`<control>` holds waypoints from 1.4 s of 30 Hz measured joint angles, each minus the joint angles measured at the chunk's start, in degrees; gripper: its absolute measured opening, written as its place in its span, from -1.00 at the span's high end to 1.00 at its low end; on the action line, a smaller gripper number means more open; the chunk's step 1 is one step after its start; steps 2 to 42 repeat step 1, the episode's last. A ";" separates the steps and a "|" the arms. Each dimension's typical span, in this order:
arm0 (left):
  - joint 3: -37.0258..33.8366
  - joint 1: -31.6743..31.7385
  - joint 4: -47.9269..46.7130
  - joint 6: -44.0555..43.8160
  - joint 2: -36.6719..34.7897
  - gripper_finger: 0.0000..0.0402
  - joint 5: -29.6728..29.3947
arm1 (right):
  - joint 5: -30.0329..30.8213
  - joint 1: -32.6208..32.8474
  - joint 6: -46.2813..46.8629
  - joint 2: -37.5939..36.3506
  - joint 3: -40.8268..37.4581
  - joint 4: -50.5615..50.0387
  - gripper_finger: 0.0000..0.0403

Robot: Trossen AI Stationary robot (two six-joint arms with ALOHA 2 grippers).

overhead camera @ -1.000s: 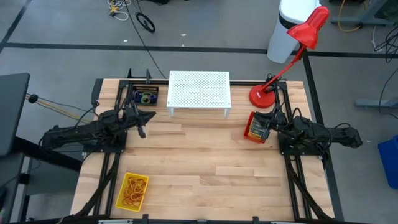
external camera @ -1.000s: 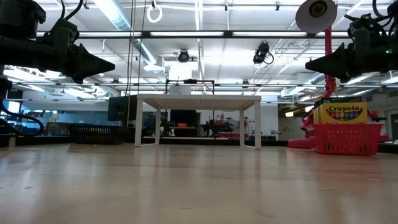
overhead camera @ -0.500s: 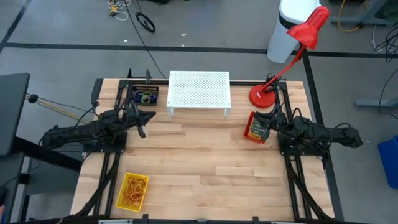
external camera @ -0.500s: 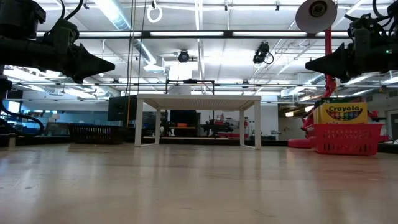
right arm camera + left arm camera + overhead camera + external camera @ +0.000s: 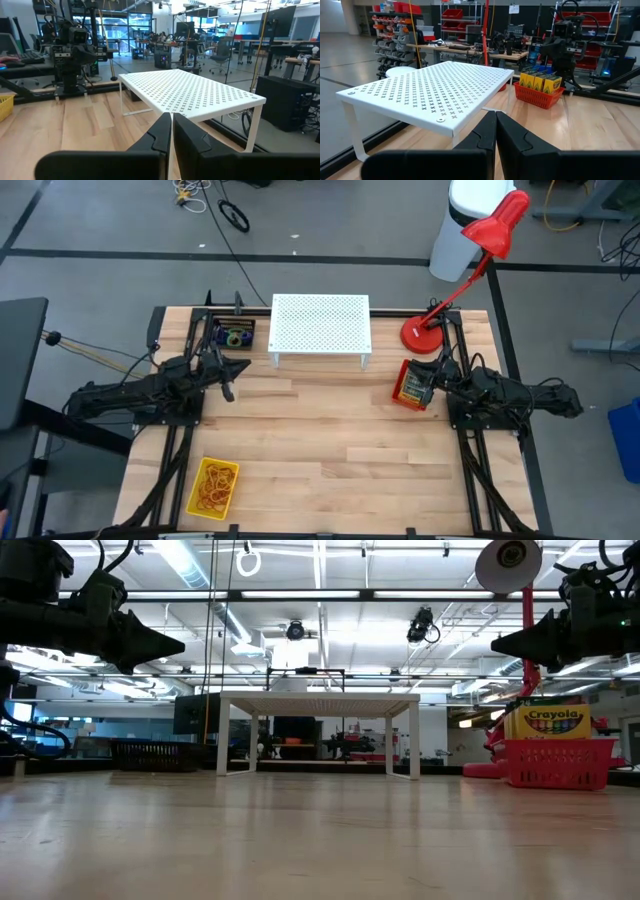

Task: Pick & Place Office Desk Supplies
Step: Return to Home Position

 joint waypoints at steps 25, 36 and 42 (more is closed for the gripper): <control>0.00 0.01 0.00 0.00 0.00 0.93 0.00 | 0.00 0.01 0.00 0.00 0.00 0.00 0.86; 0.00 0.01 0.00 0.00 0.00 0.93 0.00 | 0.00 0.01 0.00 0.00 0.00 0.00 0.86; 0.00 0.01 0.00 0.00 0.00 0.93 0.00 | 0.00 0.01 0.00 0.00 0.00 0.00 0.86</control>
